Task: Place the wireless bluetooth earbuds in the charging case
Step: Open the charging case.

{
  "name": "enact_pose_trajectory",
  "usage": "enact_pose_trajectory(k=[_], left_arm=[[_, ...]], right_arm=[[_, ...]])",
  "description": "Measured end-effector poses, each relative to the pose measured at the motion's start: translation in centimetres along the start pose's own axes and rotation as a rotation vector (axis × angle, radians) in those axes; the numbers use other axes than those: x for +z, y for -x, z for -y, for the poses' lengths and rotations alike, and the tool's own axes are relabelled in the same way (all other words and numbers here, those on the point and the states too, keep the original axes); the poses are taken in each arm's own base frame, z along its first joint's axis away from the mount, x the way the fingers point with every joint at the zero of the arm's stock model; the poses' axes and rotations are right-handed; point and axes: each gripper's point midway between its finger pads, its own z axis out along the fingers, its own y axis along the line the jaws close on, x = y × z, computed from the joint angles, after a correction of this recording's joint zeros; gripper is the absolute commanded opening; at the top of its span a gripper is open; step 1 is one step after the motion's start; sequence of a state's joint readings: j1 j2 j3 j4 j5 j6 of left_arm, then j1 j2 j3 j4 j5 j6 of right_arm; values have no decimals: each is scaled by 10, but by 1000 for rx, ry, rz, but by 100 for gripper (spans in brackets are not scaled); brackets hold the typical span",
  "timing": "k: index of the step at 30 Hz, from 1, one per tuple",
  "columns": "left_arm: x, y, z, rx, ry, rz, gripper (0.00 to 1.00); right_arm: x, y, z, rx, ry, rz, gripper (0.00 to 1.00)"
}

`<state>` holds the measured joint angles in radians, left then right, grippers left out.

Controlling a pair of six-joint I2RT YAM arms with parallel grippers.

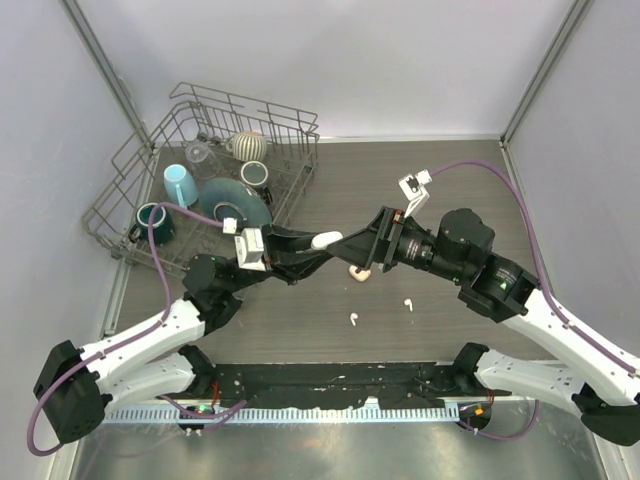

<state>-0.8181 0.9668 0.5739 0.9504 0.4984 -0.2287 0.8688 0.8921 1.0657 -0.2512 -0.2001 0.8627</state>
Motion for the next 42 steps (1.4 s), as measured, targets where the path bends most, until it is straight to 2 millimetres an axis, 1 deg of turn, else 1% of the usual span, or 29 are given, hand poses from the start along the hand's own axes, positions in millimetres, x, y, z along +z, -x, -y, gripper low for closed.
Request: enact_pose_trajectory(k=[8,15,23,28,32,38,42], left_arm=[[3,0,-1,-8,-1,1,0],[5,-3,5,-27,-38,-5,0],[5,-4,11,-33,-78,-14,0],[5,-4,17,-40,-114,-26,0],[4,-5,23,-53,-142,-33,0],[3,-6,23,-58,-143,-40,0],[3,-4,22,-57,-128,-35,0]], right_arm=[[-5,-3,3,-8,-15,-10,85],[-5,3,11,5,-54,33,85],[-10,10,10,19,-64,80,85],[-9,17,8,29,-64,111,84],[-5,20,11,32,-76,125,85],[-2,21,12,31,-82,128,85],[-2,23,10,29,-77,131,87]])
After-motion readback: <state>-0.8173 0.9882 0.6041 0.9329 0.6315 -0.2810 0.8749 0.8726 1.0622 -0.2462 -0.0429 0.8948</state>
